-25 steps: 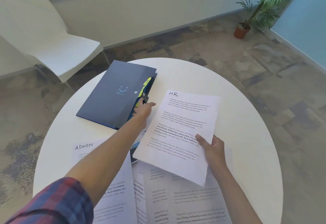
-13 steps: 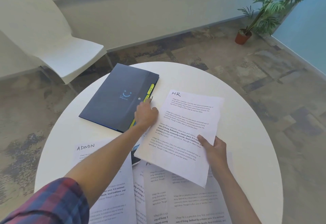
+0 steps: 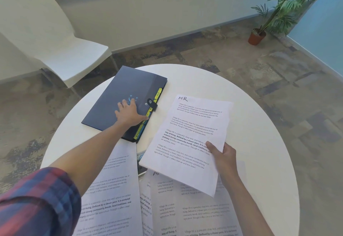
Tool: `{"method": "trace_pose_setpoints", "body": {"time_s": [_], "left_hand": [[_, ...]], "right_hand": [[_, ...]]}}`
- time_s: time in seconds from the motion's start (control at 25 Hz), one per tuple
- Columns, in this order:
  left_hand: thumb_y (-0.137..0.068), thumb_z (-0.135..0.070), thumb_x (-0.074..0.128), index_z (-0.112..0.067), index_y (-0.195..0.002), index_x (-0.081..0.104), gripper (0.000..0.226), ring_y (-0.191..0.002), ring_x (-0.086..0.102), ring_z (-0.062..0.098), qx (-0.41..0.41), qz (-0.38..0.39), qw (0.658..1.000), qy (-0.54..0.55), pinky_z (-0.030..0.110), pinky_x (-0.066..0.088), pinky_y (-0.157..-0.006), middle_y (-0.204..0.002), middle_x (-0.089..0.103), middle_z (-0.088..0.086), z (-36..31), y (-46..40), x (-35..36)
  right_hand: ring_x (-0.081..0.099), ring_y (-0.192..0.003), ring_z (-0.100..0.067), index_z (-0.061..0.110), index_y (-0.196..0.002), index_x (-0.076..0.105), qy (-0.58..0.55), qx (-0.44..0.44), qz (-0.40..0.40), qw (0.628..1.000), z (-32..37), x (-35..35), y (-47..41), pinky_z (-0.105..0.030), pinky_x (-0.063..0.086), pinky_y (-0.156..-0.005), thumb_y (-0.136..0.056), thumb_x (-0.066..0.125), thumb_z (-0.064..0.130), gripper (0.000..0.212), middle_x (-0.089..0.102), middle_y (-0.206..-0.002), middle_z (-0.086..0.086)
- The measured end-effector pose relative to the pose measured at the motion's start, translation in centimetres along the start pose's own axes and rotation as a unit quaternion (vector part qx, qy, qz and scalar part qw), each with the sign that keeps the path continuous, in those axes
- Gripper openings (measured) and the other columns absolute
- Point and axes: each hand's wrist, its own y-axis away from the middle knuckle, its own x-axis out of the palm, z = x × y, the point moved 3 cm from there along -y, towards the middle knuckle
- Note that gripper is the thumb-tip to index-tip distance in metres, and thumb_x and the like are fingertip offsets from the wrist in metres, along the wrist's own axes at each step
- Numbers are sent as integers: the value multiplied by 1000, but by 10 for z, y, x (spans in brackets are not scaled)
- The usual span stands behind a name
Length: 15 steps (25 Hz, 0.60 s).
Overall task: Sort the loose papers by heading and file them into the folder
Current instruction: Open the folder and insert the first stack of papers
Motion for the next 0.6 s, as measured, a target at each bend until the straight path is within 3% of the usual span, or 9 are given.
{"method": "trace_pose_setpoints", "body": {"time_s": [0.2,0.28,0.36,0.44,0.56,0.6], "left_hand": [[-89,-55,59,-15,-143,37,70,-131,42,33,51,30,997,-45,47,47,-95,-144,42,17,-1,6,-15],[-95,-46,50,-12,-130,46,49,-106,54,29,91,18,994,-57,39,48,-77,-124,55,16,-5,10,-27],[-98,-36,42,-10,-122,47,36,-81,55,23,128,-23,989,-74,31,41,-62,-100,59,11,-10,16,-41],[-100,-29,36,-11,-134,39,38,-69,53,21,156,-63,979,-114,28,36,-52,-94,59,12,-15,23,-55],[-101,-19,34,-27,-154,14,57,-63,52,21,206,-99,958,-175,27,33,-46,-105,61,17,-18,32,-66],[-101,-19,34,-32,-155,14,59,-64,52,20,218,-103,950,-197,26,33,-45,-110,60,17,-17,34,-67]], "right_hand": [[75,-94,-23,16,-100,75,0,7,2,1000,0,2,-1,-42,59,-87,-90,71,11,12,79,-100,0],[75,-95,-24,13,-104,74,1,8,6,1000,1,2,-1,-44,59,-89,-90,72,11,15,78,-102,-2],[75,-96,-25,10,-107,74,2,8,8,1000,3,3,-1,-45,58,-89,-90,72,11,18,78,-103,-3],[75,-96,-25,9,-108,74,2,5,14,1000,7,6,0,-44,59,-89,-90,71,11,19,78,-104,-3],[75,-94,-22,10,-110,73,13,-7,32,999,15,16,0,-39,60,-85,-91,70,11,19,78,-103,-1],[75,-93,-21,10,-109,73,15,-9,38,999,17,20,0,-39,60,-84,-91,70,11,19,78,-102,-1]]}}
